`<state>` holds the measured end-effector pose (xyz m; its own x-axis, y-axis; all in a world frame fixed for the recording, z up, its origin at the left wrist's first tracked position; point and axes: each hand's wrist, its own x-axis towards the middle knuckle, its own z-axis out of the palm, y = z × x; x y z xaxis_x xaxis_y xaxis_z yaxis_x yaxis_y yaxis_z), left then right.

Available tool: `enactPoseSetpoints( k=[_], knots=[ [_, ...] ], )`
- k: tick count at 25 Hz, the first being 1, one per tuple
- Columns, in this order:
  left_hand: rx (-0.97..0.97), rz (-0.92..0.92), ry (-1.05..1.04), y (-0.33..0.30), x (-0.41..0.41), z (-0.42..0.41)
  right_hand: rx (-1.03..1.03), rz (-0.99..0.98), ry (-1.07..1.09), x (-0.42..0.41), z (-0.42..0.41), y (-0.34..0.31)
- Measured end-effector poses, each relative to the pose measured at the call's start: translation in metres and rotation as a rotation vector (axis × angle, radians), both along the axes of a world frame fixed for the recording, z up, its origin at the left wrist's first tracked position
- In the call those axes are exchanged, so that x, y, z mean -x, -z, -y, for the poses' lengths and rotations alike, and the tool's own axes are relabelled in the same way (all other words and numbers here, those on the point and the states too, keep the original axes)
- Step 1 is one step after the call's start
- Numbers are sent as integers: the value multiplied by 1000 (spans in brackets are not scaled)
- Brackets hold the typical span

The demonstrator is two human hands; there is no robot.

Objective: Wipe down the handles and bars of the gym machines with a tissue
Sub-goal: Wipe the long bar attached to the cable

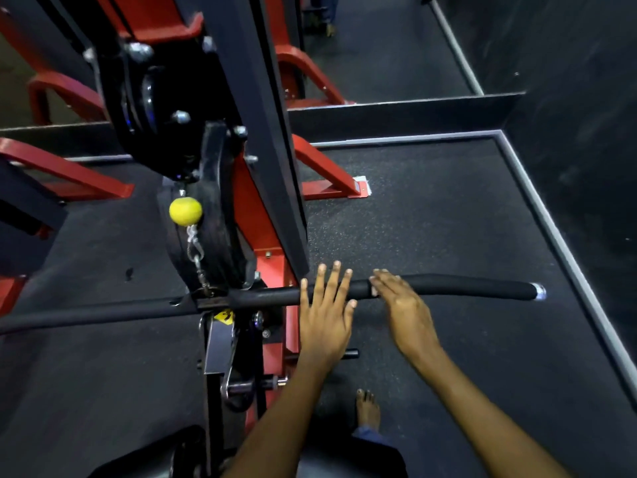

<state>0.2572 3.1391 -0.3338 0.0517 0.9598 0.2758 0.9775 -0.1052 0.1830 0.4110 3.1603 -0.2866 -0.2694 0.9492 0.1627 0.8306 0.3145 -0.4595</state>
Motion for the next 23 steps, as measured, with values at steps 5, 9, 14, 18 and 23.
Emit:
enactPoseSetpoints(
  k=[5,9,14,18,23],
  knots=[
    [50,1,-58,4,-6,-1,91,-61,429,-41,-10,0],
    [44,21,-84,1,-11,0,23,3,22,9,2,4],
    [71,-1,-87,0,-7,1,108,-79,431,-95,-6,13],
    [97,-20,-109,1,-11,1,200,-279,472,-44,-15,5],
    [138,-34,-113,-1,-10,1,109,-127,164,-64,-13,10]
  ],
)
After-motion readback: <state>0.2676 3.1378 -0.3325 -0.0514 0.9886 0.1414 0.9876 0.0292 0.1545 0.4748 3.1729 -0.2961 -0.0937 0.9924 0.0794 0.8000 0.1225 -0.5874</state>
